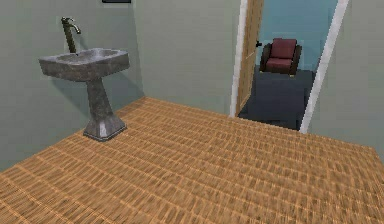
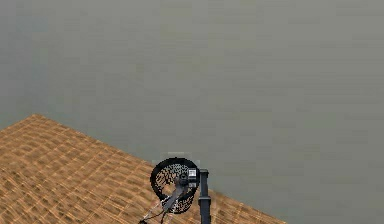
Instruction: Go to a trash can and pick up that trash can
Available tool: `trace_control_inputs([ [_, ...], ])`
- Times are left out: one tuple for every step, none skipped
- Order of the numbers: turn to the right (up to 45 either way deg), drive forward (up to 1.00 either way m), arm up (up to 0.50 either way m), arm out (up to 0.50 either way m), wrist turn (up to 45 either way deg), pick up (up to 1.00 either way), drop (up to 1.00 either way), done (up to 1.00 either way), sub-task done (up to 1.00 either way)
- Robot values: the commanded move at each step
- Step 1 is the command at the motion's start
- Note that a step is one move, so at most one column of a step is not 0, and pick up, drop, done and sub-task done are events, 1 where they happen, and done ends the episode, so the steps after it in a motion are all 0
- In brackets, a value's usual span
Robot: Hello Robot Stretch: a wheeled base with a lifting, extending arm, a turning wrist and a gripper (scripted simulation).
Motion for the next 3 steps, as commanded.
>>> trace_control_inputs([
  [0.0,0.0,0.0,0.0,45.0,0.0,0.0,0.0,0.0],
  [0.0,0.0,0.0,0.0,45.0,0.0,0.0,0.0,0.0],
  [0.0,0.0,0.0,0.0,18.0,0.0,0.0,0.0,0.0],
])
